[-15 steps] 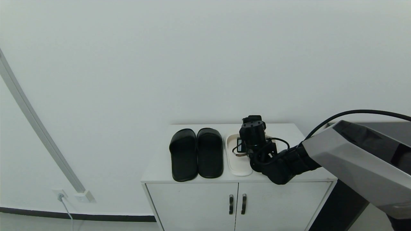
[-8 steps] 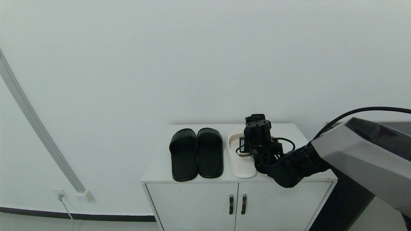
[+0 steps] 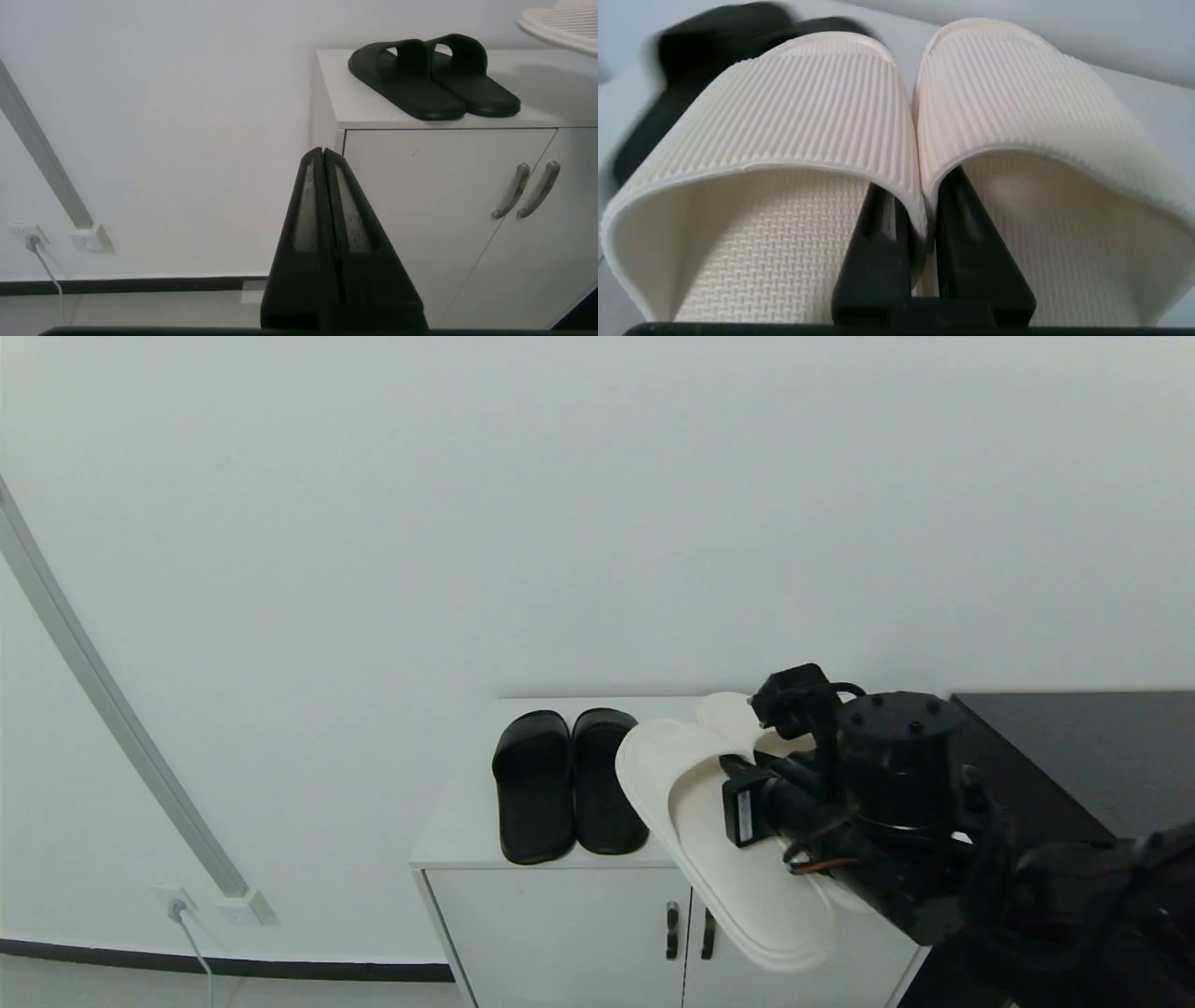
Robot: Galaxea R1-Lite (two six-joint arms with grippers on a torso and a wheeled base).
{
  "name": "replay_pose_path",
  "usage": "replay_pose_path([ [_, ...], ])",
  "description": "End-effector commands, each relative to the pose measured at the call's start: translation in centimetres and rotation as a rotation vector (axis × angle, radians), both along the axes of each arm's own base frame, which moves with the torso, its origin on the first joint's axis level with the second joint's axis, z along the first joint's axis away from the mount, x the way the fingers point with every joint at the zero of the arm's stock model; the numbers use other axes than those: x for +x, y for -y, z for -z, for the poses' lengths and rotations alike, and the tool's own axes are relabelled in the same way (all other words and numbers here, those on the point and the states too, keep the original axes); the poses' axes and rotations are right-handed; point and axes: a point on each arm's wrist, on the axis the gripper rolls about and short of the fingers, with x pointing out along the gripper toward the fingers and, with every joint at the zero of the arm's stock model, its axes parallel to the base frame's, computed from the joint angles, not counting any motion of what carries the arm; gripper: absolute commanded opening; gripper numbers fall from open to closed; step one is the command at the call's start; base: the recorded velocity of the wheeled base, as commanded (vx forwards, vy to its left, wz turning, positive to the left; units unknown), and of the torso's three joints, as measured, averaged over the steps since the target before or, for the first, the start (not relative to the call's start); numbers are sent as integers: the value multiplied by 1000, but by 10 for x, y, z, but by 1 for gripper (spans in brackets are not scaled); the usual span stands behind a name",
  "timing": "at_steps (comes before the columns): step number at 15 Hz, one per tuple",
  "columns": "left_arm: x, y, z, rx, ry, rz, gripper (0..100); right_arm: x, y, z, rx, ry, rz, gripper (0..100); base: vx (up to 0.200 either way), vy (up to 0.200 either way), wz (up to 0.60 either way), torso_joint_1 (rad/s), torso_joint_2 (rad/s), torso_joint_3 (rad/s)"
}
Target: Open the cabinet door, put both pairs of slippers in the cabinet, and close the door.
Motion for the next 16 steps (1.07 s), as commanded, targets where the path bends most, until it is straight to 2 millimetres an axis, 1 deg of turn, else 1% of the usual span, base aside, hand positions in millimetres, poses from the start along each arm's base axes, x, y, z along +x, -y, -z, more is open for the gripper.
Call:
replay_pose_path([
  [1,0,0,0,0,-1,0,0,-40,22,-20,19,47,-113,0,0,0,0,0,0,0],
  [3,0,0,0,1,-1,0,0,-49,28,-18,15,35,-161,0,0,0,0,0,0,0],
  [6,0,0,0,0,-1,0,0,-50,28,-12,5,17,-193,0,0,0,0,0,0,0],
  [11,0,0,0,0,-1,0,0,-55,28,-9,-2,5,-221,0,0,0,0,0,0,0],
  [16,0,0,0,0,-1,0,0,-56,28,-8,-6,2,-223,0,-200,0,0,4,2,4],
])
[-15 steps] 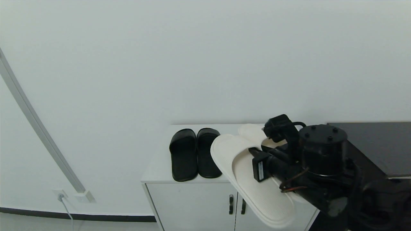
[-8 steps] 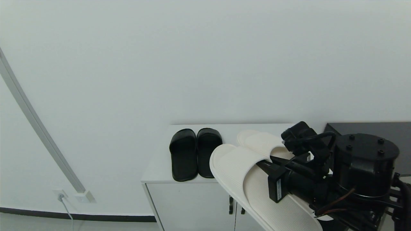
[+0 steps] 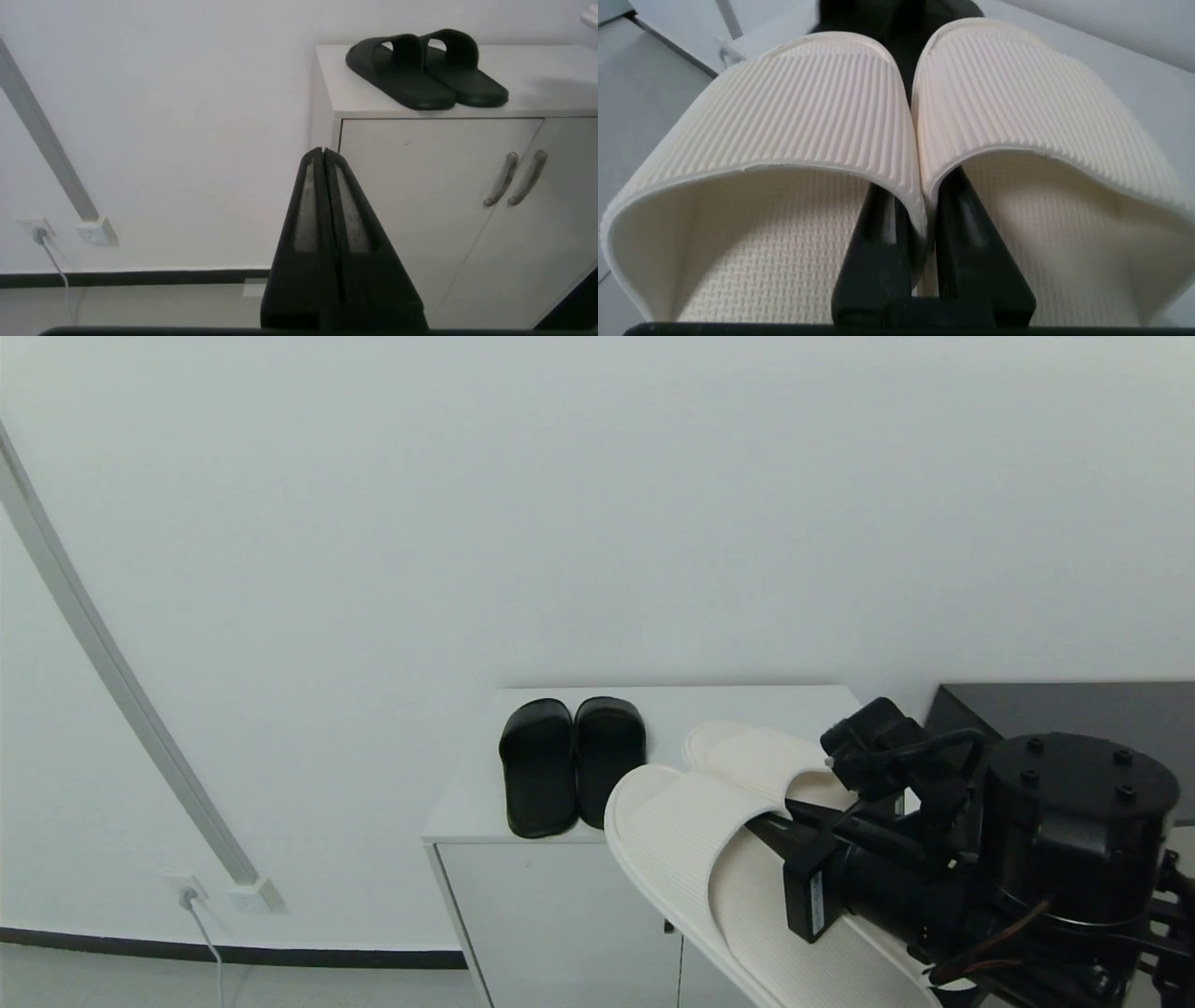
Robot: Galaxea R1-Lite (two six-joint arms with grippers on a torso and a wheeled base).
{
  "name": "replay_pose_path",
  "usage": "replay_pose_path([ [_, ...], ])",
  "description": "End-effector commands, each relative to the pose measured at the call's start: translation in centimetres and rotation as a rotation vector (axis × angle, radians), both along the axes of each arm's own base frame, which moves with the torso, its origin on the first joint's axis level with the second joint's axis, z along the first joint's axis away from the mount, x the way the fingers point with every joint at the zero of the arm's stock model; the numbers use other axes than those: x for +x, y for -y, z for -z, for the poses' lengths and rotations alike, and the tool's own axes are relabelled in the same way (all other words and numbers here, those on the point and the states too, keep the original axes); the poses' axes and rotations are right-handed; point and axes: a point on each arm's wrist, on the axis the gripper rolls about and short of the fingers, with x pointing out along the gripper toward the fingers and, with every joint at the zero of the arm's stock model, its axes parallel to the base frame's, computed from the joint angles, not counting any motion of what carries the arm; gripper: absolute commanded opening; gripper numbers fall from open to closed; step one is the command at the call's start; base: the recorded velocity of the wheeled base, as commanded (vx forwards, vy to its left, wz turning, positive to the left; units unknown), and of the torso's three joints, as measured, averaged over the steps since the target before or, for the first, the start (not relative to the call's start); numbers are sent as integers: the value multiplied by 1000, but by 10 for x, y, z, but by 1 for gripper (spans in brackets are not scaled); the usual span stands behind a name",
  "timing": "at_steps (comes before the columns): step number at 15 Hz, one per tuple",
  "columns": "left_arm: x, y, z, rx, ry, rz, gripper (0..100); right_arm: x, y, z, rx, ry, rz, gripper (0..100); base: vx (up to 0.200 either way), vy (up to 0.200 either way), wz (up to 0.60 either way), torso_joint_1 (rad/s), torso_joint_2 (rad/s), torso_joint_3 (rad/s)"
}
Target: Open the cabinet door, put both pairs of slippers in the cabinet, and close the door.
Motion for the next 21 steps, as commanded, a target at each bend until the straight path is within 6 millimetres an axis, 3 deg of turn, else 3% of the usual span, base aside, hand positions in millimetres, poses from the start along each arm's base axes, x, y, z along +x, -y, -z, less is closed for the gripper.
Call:
replay_pose_path([
  [1,0,0,0,0,-2,-2,0,0,1,2,-7,-5,1,0,-200,0,0,-12,-7,2],
  [4,0,0,0,0,-2,-1,0,-1,1,3,-9,-7,1,0,-200,0,0,-1,4,1],
  [21,0,0,0,4,-2,1,0,1,7,13,-38,-33,21,0,0,0,0,-12,25,15],
])
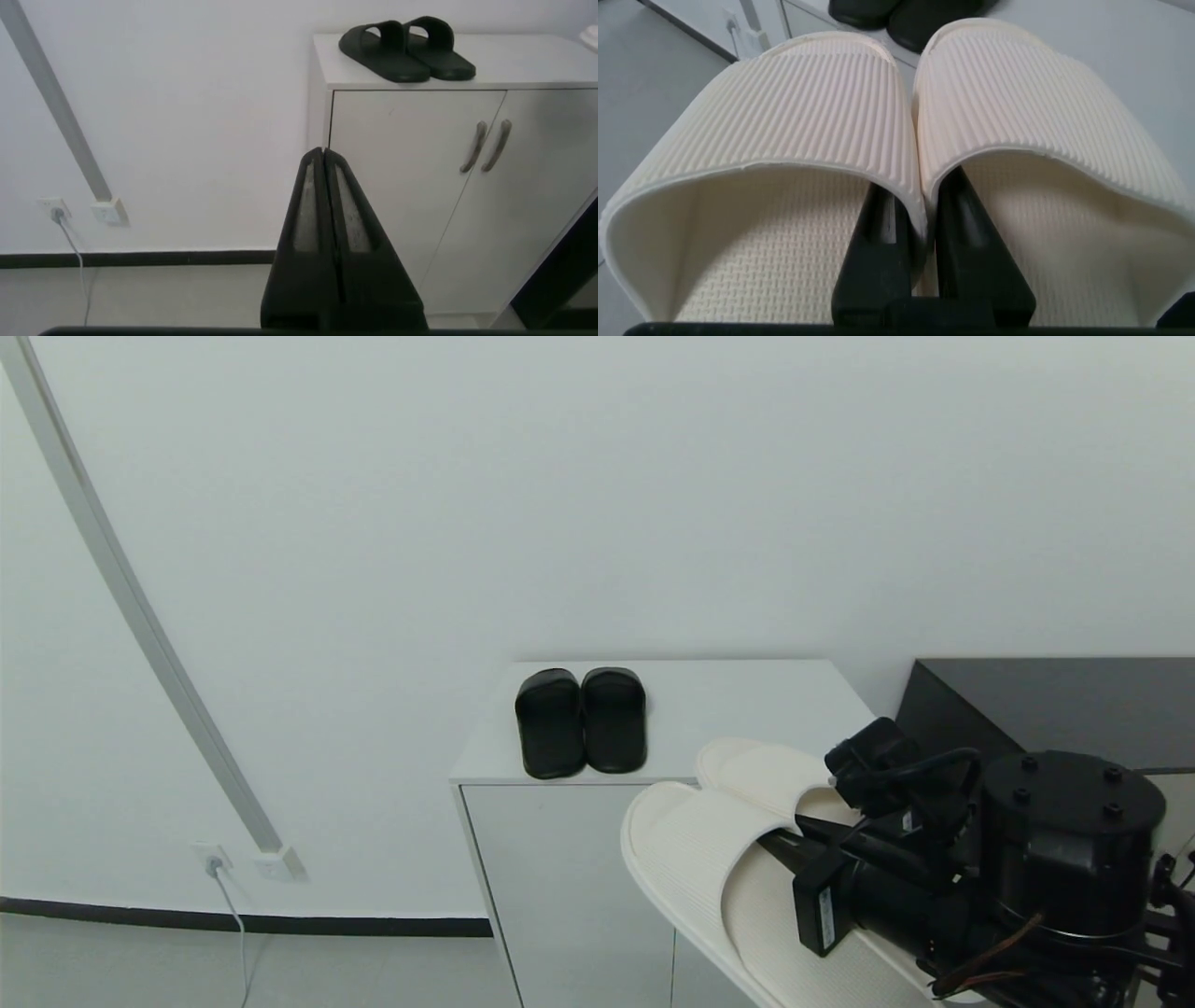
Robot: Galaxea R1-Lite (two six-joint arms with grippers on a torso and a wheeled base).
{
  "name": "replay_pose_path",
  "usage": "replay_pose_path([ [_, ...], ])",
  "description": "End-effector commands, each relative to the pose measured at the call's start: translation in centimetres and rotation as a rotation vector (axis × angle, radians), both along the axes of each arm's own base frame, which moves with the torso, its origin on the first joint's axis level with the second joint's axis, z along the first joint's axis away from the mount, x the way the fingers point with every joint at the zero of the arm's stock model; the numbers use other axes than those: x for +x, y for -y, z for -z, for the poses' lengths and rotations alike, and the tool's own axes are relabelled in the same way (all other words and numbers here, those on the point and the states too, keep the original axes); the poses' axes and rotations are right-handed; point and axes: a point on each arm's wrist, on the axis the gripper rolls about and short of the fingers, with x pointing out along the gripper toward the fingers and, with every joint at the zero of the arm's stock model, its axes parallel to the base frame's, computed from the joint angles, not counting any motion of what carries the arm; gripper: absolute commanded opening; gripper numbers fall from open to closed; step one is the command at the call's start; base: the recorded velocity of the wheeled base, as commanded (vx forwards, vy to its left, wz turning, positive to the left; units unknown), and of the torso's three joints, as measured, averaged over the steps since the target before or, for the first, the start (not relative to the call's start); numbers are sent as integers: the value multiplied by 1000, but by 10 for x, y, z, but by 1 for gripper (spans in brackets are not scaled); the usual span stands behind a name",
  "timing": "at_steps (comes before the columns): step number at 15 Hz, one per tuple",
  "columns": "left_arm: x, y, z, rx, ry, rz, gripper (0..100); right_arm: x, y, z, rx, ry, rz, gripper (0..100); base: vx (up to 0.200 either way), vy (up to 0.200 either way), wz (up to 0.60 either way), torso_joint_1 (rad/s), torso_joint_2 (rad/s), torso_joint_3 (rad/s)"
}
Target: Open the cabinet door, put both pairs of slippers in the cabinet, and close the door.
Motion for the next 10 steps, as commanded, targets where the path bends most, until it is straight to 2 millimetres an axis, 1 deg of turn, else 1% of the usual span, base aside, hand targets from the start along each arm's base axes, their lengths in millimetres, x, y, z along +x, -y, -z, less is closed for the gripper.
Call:
replay_pose_path([
  [1,0,0,0,-2,-1,0,100,0,-1,2,-4,-4,0,0,0,0,0,-144,354,193],
  [4,0,0,0,0,-1,0,100,0,0,2,-7,-4,-1,0,0,0,0,-173,400,224],
  [10,0,0,0,0,-1,0,100,0,0,3,-15,-6,-2,0,0,0,0,-224,540,310],
])
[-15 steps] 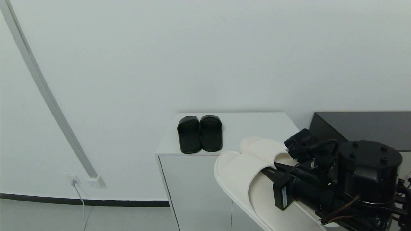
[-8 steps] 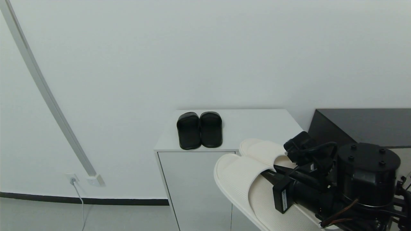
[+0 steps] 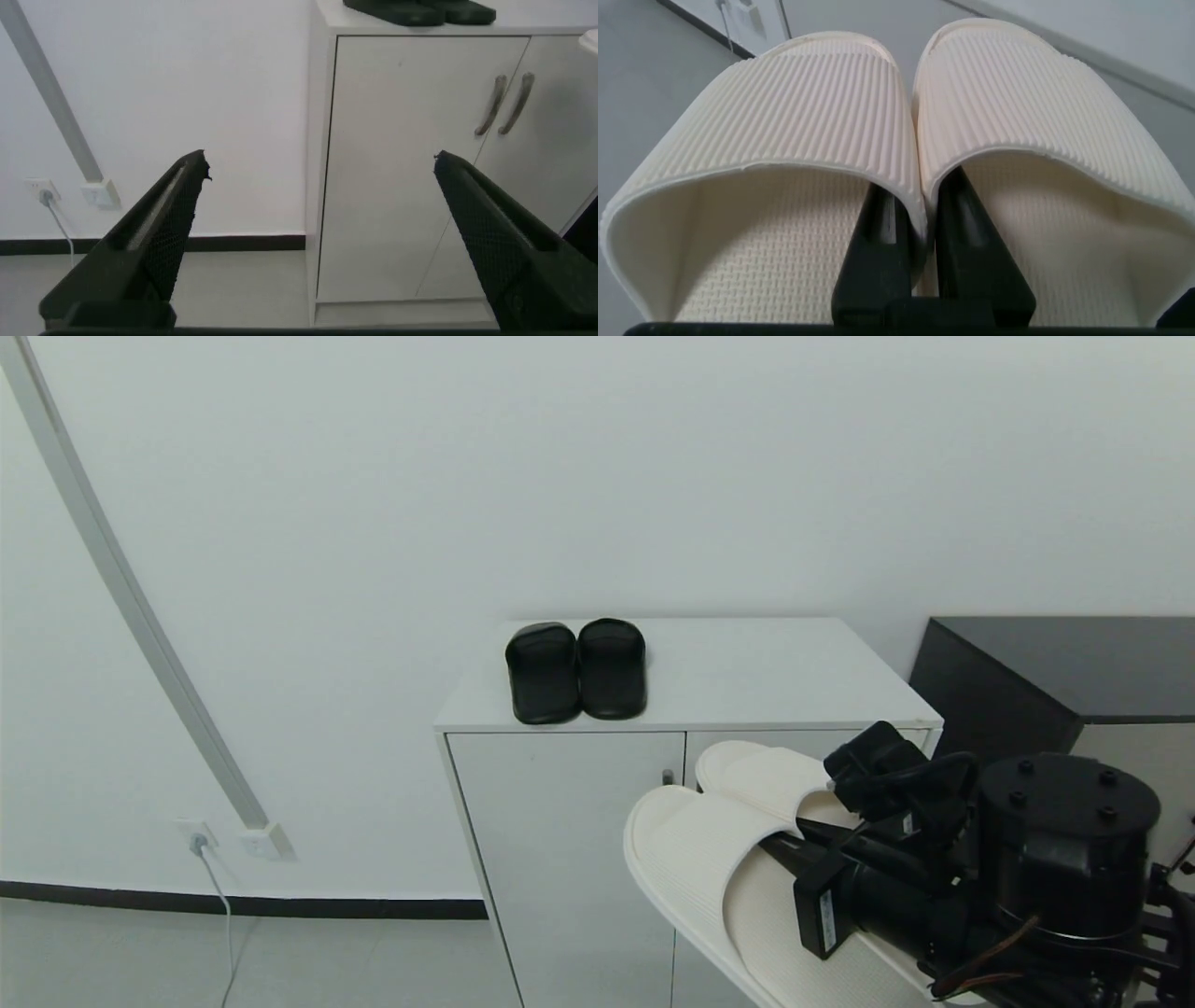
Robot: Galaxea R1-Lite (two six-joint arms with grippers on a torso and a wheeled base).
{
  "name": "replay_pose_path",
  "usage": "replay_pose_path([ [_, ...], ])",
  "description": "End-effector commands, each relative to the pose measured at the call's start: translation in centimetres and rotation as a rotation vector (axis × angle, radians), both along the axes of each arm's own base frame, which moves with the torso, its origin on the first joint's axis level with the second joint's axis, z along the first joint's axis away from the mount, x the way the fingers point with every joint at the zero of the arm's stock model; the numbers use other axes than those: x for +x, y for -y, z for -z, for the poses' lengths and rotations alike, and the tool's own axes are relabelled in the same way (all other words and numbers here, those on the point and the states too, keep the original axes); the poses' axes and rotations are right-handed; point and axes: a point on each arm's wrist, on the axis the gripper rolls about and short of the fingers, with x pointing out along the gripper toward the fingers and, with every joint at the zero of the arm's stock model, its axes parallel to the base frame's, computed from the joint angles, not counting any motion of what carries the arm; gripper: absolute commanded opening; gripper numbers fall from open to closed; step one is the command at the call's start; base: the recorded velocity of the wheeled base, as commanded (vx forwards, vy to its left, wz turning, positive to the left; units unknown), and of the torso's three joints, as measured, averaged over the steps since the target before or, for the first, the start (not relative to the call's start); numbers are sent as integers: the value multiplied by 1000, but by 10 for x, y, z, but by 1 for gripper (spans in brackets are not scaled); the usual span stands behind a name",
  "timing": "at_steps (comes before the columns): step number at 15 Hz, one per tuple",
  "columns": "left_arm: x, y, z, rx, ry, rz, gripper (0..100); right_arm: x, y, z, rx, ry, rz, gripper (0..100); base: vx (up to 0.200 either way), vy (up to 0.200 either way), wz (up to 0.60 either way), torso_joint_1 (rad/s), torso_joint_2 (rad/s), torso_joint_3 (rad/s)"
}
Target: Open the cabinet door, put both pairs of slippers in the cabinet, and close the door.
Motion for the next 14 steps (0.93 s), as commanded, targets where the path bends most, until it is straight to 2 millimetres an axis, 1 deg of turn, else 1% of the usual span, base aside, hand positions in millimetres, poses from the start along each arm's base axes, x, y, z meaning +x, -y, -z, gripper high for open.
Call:
replay_pose_path([
  [1,0,0,0,-1,-1,0,100,0,0,2,-5,-4,0,0,0,0,0,-217,535,325],
  [8,0,0,0,-2,-1,0,100,0,0,4,-15,-10,-1,0,0,0,0,-193,515,318],
  [14,0,0,0,-2,-1,0,100,0,0,5,-17,-12,-1,0,0,0,0,-150,479,334],
])
